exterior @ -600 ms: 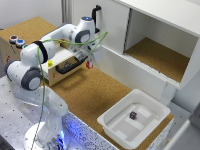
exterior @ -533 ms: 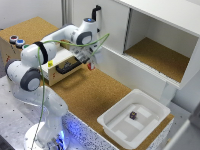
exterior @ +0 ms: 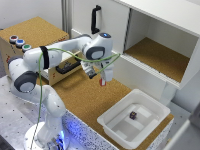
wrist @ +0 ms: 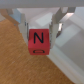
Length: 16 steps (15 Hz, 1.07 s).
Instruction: Move to the box and place the pink object
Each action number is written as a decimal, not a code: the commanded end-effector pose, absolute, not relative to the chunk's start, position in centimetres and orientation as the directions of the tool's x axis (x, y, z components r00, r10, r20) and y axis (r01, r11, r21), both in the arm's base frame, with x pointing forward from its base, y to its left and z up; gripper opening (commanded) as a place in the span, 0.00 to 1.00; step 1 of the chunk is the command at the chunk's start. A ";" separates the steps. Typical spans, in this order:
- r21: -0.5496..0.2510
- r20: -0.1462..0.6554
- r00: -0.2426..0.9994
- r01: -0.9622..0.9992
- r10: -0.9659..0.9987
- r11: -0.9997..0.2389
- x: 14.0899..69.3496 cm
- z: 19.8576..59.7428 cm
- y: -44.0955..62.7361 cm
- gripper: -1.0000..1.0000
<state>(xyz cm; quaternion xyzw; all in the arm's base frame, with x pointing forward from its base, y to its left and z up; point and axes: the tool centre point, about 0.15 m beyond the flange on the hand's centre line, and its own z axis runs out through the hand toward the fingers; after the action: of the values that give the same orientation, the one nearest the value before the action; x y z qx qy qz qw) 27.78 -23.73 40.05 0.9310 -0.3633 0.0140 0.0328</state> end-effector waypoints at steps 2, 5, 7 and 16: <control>-0.034 -0.071 0.576 -0.818 -0.815 -0.575 29.8 34.2 -37.0 0.00; -0.046 -0.091 0.520 -0.854 -0.849 -0.518 30.4 32.2 -41.6 0.00; -0.037 -0.095 0.520 -0.854 -0.849 -0.519 31.3 31.2 -43.9 0.00; -0.062 -0.107 0.459 -0.889 -0.882 -0.454 33.2 27.3 -49.4 0.00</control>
<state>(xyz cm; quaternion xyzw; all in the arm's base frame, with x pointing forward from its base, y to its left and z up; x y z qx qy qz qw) 31.09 -44.51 29.81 0.8558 -0.5170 0.0159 0.0098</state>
